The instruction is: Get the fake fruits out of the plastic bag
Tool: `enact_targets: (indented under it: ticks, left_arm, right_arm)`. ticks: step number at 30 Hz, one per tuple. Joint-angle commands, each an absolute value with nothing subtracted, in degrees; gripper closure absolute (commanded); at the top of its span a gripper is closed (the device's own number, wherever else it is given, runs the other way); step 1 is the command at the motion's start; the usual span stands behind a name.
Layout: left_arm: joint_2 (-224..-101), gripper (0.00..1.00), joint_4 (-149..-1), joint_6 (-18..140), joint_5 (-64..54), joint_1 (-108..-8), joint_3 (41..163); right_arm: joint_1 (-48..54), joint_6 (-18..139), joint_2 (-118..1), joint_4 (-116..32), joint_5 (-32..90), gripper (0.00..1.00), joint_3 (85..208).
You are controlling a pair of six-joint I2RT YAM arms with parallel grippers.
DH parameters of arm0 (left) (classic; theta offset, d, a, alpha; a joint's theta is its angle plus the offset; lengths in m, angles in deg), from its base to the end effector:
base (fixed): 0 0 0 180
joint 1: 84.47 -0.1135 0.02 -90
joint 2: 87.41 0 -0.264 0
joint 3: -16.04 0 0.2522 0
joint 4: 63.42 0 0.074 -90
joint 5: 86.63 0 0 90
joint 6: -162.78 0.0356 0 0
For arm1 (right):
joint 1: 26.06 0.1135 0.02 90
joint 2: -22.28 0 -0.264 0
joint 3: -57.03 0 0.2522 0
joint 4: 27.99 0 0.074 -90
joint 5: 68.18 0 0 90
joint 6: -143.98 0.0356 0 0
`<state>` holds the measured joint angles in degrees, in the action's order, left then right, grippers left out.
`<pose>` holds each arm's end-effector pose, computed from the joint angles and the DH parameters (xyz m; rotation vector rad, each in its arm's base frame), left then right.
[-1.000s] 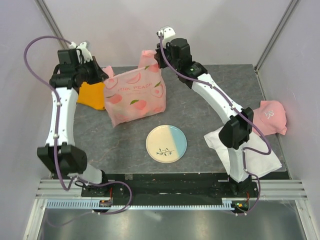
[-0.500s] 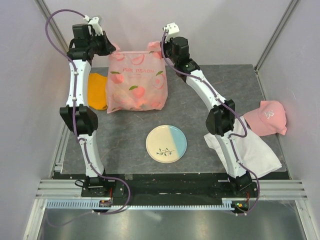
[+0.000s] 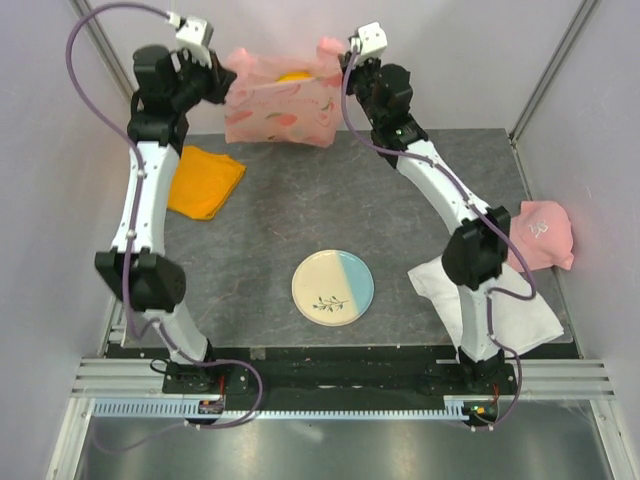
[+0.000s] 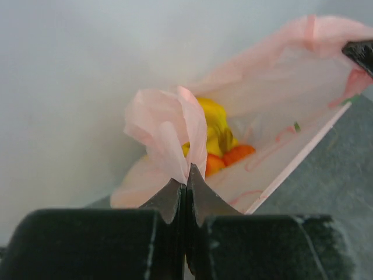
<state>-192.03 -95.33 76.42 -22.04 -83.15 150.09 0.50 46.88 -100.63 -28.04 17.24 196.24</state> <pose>0.4119 -0.0248 0.4883 0.4100 1.5668 -0.3262 0.4580 0.2258 0.4366 -0.3077 1.2546 0.2398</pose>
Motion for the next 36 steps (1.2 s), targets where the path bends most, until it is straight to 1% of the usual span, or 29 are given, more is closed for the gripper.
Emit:
enact_targets:
  ticks: [1, 2, 3, 4, 5, 6, 7, 8, 11, 14, 15, 16, 17, 19, 22, 23, 24, 26, 28, 29, 30, 34, 35, 36]
  left_arm:
    - [-176.75, 0.98, -96.23, 82.54, -25.46, -85.17, 126.17]
    - [-174.88, 0.98, -97.64, 82.54, -26.07, -85.17, 118.38]
    - [-172.95, 0.98, -99.14, 82.54, -26.77, -85.09, 114.74]
    - [-169.71, 0.98, -102.37, 82.89, -26.95, -83.35, 111.13]
    - [-168.28, 0.98, -104.23, 83.41, -27.13, -82.98, 105.53]
    - [-166.96, 0.98, -106.08, 83.59, -26.78, -82.63, 103.04]
    - [-165.91, 0.98, -109.23, 84.46, -26.78, -82.36, 100.92]
    - [-163.63, 0.98, -110.82, 84.91, -26.61, -82.19, 97.51]
    - [-160.11, 0.98, -114.44, 85.44, -23.71, -82.19, 92.22]
    - [-156.34, 0.99, -116.28, 86.32, -23.00, -82.19, 88.79]
    - [-155.36, 0.98, -116.55, 86.06, -22.83, -82.19, 88.16]
    - [-154.48, 0.98, -116.81, 85.79, -22.74, -82.19, 87.72]
    - [-152.82, 0.98, -117.51, 85.62, -22.56, -82.19, 87.20]
    - [-151.58, 0.98, -118.22, 85.79, -22.82, -82.19, 87.10]
    - [-149.38, 0.97, -118.57, 85.88, -24.14, -82.19, 87.89]
    - [-149.03, 0.96, -118.23, 85.70, -25.45, -82.19, 87.98]
    - [-148.76, 0.95, -117.88, 85.18, -26.07, -82.19, 87.98]
    - [-149.28, 0.93, -117.26, 83.43, -26.78, -82.19, 88.16]
    - [-150.86, 0.92, -116.55, 80.88, -27.48, -82.10, 89.73]
    - [-151.39, 0.91, -116.47, 80.35, -28.61, -82.01, 90.44]
    - [-151.74, 0.91, -116.38, 79.64, -28.89, -81.84, 91.14]
    - [-151.92, 0.91, -114.89, 78.32, -28.54, -81.31, 92.20]
    - [-152.01, 0.91, -114.80, 78.06, -28.54, -81.22, 92.20]
    - [-151.92, 0.91, -114.80, 77.36, -28.45, -81.22, 92.29]
  right_arm:
    - [-1.81, 45.18, -86.22, -29.88, 17.94, 1.00, 172.31]
    - [-1.63, 45.71, -84.17, -32.50, 18.57, 1.00, 167.95]
    - [-1.37, 45.98, -82.24, -34.09, 19.36, 1.00, 164.08]
    - [-0.85, 46.41, -78.57, -37.24, 19.45, 1.00, 156.65]
    - [-0.75, 47.11, -77.05, -39.01, 19.71, 1.00, 153.26]
    - [-0.49, 47.90, -75.38, -40.94, 20.24, 1.00, 150.10]
    - [-0.05, 49.13, -72.67, -45.14, 20.68, 1.00, 144.41]
    - [0.39, 49.40, -71.42, -46.92, 21.55, 1.00, 141.74]
    - [1.09, 51.68, -67.29, -51.94, 20.95, 0.98, 133.91]
    - [1.09, 52.13, -64.03, -56.59, 21.65, 0.89, 131.17]
    - [1.09, 51.70, -62.81, -57.65, 21.74, 0.78, 131.69]
    - [1.09, 51.17, -62.45, -60.36, 21.65, 0.72, 132.83]
    - [1.09, 49.69, -62.27, -62.21, 24.26, 0.67, 134.32]
    - [1.09, 48.53, -62.09, -66.95, 25.16, 0.62, 140.64]
    - [1.18, 47.30, -61.83, -68.56, 30.68, 0.50, 149.43]
    - [1.36, 47.12, -62.26, -68.38, 33.92, 0.38, 153.11]
    - [1.97, 47.12, -62.70, -67.16, 34.65, 0.34, 154.80]
    - [3.63, 46.95, -64.46, -65.84, 35.09, 0.33, 157.44]
    - [6.18, 45.45, -68.67, -65.39, 34.83, 0.35, 160.43]
    - [6.80, 45.54, -70.34, -65.31, 34.57, 0.38, 161.48]
    - [7.42, 46.58, -73.23, -65.04, 34.66, 0.40, 163.23]
    - [9.00, 48.53, -78.43, -61.88, 35.36, 0.46, 165.53]
    - [9.44, 48.44, -79.40, -61.27, 35.01, 0.50, 165.88]
    - [10.14, 48.27, -81.76, -61.35, 34.49, 0.51, 167.19]
